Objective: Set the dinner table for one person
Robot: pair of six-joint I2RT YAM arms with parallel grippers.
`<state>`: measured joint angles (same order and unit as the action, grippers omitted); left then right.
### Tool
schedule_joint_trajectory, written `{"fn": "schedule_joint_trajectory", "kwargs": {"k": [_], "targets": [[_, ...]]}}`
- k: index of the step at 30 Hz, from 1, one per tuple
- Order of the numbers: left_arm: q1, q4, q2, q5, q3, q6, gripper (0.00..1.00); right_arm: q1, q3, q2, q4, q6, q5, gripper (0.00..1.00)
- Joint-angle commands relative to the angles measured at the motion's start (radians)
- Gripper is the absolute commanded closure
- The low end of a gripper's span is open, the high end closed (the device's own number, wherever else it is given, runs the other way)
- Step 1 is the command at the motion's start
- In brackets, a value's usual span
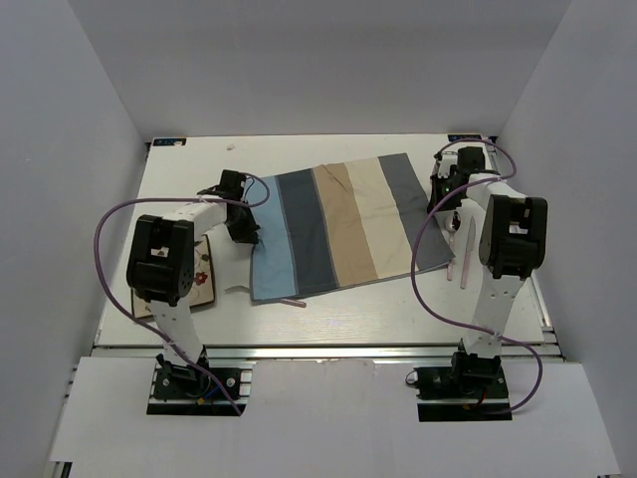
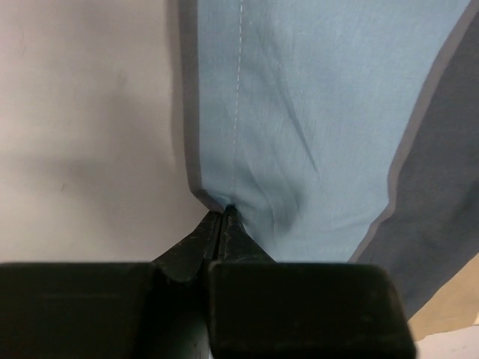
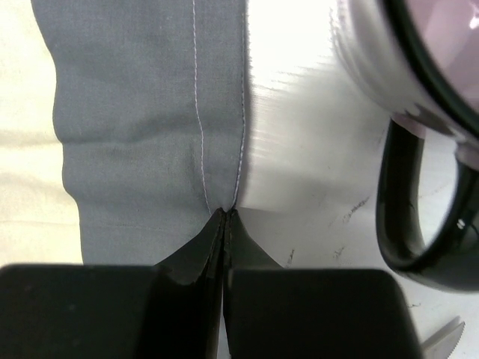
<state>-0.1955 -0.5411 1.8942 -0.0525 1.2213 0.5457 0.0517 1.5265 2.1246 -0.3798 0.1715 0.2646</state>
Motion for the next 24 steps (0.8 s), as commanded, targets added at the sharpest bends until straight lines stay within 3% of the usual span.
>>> {"fn": "schedule_joint_trajectory", "kwargs": {"k": [1, 13, 24], "targets": [[-0.008, -0.006, 0.061, -0.015, 0.079, -0.018, 0.94, 0.017, -0.04, -0.021, -0.027, -0.004, -0.024, 1.0], [0.005, -0.112, 0.229, 0.017, 0.352, -0.081, 0.96, 0.023, -0.109, -0.074, -0.005, -0.043, -0.033, 1.0], [0.054, -0.108, 0.235, 0.016, 0.357, -0.096, 0.98, 0.023, -0.166, -0.123, 0.002, -0.073, -0.041, 1.0]]}}
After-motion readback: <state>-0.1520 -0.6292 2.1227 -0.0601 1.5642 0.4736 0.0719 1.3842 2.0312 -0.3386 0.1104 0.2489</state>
